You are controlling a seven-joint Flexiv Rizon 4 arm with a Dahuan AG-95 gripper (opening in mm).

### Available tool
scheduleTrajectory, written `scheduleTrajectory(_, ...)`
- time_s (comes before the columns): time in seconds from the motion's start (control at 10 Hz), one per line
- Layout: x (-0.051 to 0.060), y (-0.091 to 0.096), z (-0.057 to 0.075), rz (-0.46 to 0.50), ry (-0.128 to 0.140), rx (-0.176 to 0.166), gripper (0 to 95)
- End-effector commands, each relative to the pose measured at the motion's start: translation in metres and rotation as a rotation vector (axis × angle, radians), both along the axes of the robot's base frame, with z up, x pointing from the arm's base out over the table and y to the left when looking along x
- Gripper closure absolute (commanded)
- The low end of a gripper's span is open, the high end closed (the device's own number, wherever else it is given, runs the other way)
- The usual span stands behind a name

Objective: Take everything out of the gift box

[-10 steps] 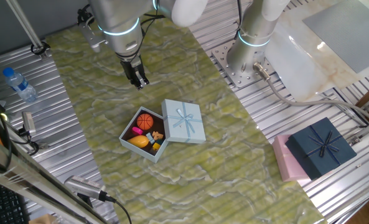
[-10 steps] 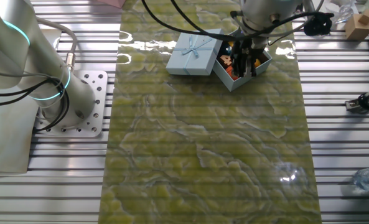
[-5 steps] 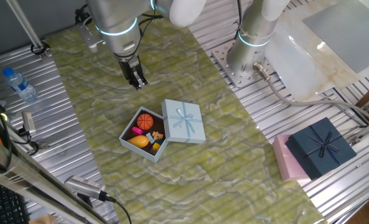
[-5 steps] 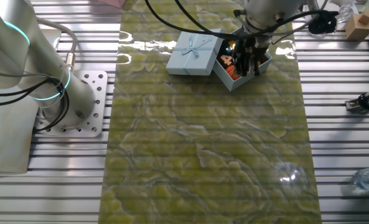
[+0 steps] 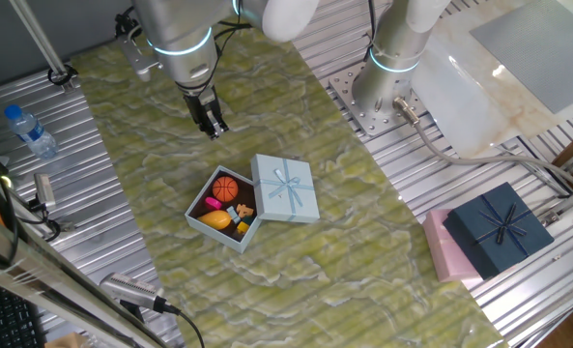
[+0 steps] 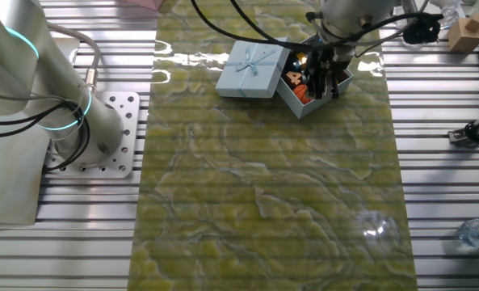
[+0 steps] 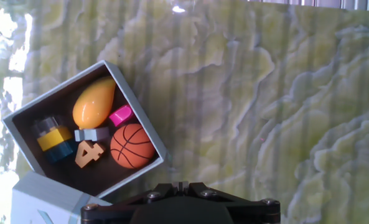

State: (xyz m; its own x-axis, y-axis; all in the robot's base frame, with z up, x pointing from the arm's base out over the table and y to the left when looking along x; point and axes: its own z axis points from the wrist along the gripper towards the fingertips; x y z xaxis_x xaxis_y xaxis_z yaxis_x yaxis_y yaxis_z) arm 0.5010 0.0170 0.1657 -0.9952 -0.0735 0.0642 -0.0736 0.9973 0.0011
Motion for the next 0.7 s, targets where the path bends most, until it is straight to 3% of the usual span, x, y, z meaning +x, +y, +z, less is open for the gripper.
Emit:
scheduleTrajectory(0.1, 0.003, 0.001, 0.000, -0.005, -0.002, 0.000, 95.0)
scheduleTrajectory(0.7, 0.018, 0.003, 0.010, 0.004, -0.001, 0.001, 95.0)
